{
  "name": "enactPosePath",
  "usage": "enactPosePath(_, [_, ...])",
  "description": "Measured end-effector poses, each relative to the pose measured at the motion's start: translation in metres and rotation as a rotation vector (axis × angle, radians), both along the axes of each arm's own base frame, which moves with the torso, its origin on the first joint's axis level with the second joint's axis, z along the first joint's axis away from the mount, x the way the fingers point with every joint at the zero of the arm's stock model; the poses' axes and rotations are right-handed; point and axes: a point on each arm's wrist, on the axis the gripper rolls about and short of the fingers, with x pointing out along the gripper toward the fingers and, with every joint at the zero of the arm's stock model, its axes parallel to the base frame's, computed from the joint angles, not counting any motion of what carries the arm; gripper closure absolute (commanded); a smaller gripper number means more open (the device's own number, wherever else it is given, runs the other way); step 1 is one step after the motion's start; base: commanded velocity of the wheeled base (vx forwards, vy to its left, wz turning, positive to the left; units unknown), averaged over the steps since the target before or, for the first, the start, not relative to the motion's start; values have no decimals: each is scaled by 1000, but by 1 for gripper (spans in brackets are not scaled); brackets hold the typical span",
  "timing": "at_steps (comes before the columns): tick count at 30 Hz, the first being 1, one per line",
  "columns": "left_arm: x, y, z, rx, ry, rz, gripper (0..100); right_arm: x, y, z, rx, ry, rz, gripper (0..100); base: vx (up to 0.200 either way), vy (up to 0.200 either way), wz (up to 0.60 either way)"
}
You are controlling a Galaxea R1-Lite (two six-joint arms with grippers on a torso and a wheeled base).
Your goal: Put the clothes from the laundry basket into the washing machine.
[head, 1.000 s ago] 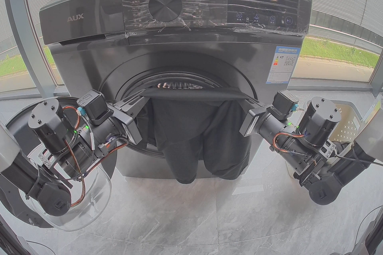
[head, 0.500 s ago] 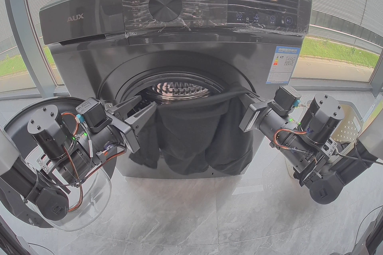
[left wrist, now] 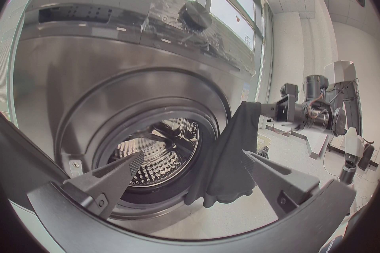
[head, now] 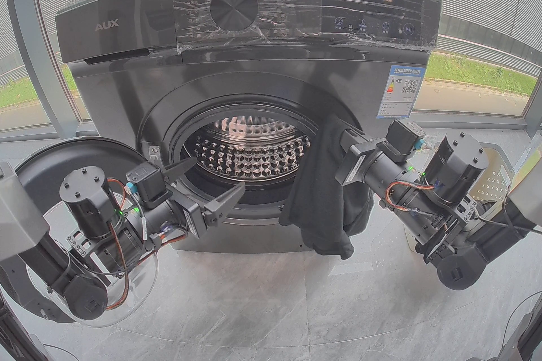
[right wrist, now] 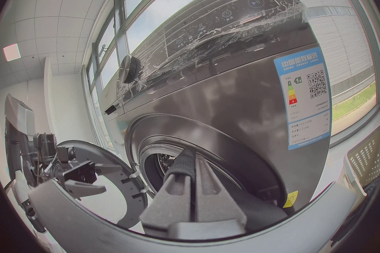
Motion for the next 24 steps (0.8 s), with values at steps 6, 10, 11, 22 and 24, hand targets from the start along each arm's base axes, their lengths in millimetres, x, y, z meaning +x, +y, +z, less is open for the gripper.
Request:
enactPosePath(6, [-11,-14,-21,44,80,-84,0,1,1,2,7,-7,-1,100,0,0,0])
enactPosePath(10, [-20,-22,-30,64,115,-146,0,1,3,4,12,-12,2,100,0,0,0])
enactPosePath(11, [-22,-23,-32,69,123,-159,0,0,4,4,13,-14,5,100,0,0,0])
enactPosePath(22, [-18,-34,-67,152,215,-184,0,-1,19,8,30,-18,12,100,0,0,0])
enactPosePath(24, [-14,-36,-73,162,227,-182,0,-2,20,7,31,-17,13,100,0,0,0])
